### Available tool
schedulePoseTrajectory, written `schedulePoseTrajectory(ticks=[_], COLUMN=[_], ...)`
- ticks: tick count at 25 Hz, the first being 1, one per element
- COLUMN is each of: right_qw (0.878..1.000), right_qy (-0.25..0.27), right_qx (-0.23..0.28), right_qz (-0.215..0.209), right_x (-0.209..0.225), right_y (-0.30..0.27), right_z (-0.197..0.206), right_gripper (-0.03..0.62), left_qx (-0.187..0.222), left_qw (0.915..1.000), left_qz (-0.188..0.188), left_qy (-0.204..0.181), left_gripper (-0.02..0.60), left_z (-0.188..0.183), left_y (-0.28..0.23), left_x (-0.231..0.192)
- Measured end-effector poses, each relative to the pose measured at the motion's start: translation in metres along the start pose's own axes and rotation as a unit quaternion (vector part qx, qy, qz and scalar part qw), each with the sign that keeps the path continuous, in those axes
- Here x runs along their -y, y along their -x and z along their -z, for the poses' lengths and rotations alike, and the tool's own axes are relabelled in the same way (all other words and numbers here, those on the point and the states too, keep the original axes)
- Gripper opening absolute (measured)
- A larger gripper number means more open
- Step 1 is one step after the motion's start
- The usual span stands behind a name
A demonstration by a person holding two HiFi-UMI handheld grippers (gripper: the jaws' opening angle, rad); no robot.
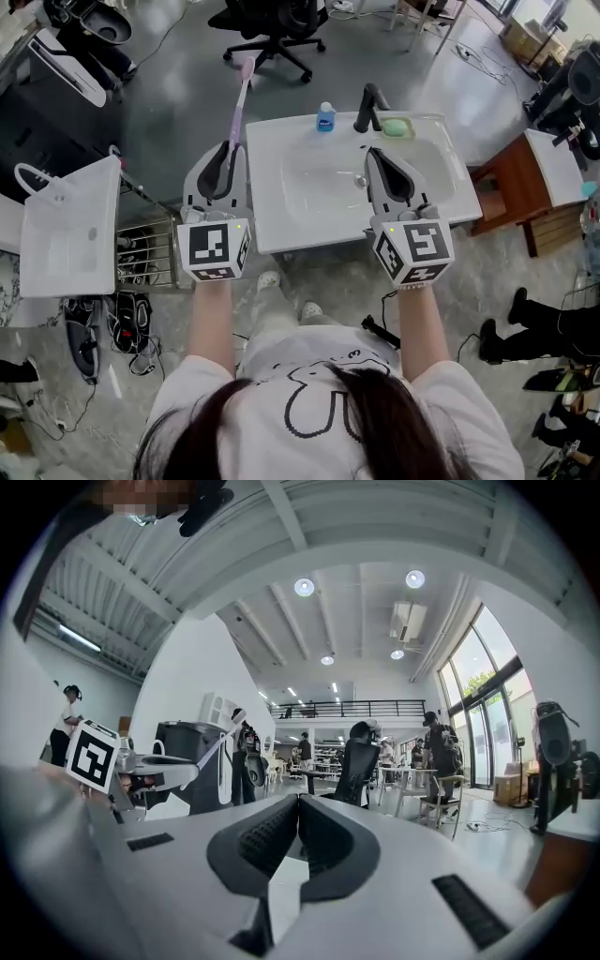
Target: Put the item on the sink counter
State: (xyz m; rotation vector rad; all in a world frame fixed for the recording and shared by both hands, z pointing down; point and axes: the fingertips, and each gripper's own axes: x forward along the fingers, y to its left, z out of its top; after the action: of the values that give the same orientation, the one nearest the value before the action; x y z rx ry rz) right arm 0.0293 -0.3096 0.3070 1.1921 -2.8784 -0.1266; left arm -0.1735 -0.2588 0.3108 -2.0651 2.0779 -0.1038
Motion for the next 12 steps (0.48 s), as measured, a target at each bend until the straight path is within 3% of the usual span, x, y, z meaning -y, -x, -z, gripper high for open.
schedulePoseTrajectory(ticks=[12], right_qw=[0.998], right_qy=[-0.007], right_qx=[-0.022], right_qz=[0.057], right_x=[0.004], right_y=[-0.041], right_z=[0.016], right_gripper=[0.029], left_qx=[-0.032], left_qw=[0.9962], left_qz=[0.08], left_qy=[-0.007], left_gripper=[0.064], left_z=[0.042], left_y=[-0.069], left_x=[-0.022])
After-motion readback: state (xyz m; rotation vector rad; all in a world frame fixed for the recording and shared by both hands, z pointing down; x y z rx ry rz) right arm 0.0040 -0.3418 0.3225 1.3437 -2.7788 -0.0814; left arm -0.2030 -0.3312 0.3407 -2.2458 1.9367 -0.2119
